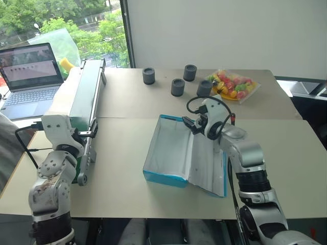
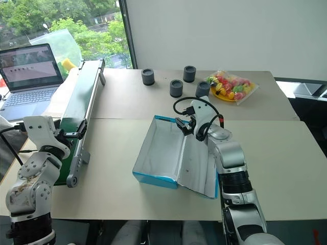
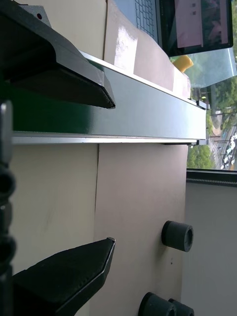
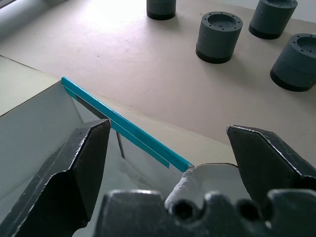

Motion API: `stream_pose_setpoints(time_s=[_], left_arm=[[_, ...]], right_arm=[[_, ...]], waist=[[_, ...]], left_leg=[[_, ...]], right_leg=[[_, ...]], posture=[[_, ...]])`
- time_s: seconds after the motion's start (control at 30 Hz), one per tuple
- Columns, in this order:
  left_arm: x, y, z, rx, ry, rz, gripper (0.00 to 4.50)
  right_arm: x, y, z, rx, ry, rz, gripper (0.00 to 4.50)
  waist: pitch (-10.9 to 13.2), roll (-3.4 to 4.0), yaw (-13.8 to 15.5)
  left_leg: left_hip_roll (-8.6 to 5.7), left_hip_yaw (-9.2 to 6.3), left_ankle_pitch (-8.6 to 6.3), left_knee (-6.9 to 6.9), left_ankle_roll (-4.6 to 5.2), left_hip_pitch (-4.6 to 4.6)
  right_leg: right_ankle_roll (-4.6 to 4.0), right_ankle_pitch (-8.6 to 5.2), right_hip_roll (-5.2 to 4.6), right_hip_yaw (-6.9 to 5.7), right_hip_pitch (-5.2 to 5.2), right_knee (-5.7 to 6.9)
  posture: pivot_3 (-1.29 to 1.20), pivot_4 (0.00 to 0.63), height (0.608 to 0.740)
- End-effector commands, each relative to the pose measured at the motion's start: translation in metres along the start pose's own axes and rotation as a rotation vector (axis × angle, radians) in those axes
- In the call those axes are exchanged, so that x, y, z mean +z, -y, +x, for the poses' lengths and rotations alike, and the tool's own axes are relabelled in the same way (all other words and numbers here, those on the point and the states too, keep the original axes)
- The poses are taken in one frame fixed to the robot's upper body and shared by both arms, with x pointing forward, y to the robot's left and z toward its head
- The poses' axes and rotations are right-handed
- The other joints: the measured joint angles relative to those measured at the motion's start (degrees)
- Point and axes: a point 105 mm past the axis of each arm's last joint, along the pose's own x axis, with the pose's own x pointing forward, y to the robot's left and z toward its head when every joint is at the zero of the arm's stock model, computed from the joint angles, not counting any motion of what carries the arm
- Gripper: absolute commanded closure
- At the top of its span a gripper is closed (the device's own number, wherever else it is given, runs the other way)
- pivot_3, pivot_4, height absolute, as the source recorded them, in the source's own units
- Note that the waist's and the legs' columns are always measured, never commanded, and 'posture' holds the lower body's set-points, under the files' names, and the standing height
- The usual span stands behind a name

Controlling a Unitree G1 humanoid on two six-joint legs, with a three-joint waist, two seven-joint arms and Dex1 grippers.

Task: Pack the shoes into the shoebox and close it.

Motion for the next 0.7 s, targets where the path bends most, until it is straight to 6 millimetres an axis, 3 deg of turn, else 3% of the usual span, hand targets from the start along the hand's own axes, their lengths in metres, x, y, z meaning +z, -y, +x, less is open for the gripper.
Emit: stream_pose_setpoints(time_s=[0.03,0.1,0.13,0.23,0.47,0.7], left_arm=[[0.009,-0.013,-0.005,0.049,0.033,0.043,0.0],[-0.002,-0.034,-0.01,0.128,-0.022,0.063,0.0],[-0.006,-0.043,-0.013,0.161,-0.046,0.077,0.0],[-0.012,-0.07,-0.025,0.247,-0.078,0.092,0.0],[-0.011,-0.087,-0.035,0.284,-0.086,0.098,0.0],[-0.016,-0.081,-0.034,0.264,-0.098,0.089,0.0]], right_arm=[[0.023,-0.028,-0.005,0.127,0.089,-0.062,0.1],[0.041,-0.082,-0.018,0.398,0.163,-0.134,0.1],[0.046,-0.099,-0.026,0.492,0.181,-0.157,0.1],[0.051,-0.13,-0.045,0.682,0.196,-0.22,0.1],[0.046,-0.138,-0.051,0.758,0.17,-0.279,0.1],[0.035,-0.144,-0.044,0.73,0.139,-0.347,0.1]], waist=[[0.0,0.0,0.0],[0.0,0.01,-0.62],[0.0,0.01,-1.14],[0.0,0.01,-1.6],[0.0,-0.01,0.14],[0.0,-0.02,0.04]], left_leg=[[0.0,0.0,0.0,0.0,0.0,0.0],[0.02,0.0,0.0,0.0,0.0,0.01],[0.08,-0.02,-0.01,-0.01,0.01,-0.02],[0.19,-0.01,-0.02,-0.06,0.01,-0.04],[0.17,-0.12,-0.01,0.05,0.01,0.17],[0.19,-0.1,-0.03,0.02,-0.03,0.1]], right_leg=[[0.0,0.0,0.0,0.0,0.0,0.0],[0.0,0.0,0.01,0.03,-0.02,0.0],[0.0,0.0,0.06,0.09,-0.1,0.04],[0.0,-0.01,0.15,0.13,-0.22,0.09],[-0.01,0.01,0.01,-0.04,0.13,-0.04],[-0.03,0.01,0.03,-0.02,0.02,-0.04]], posture=[[0.0,0.15,0.74],[0.0,0.15,0.74],[0.0,0.15,0.74],[0.0,0.15,0.74],[0.0,0.15,0.74],[0.0,0.15,0.74]])
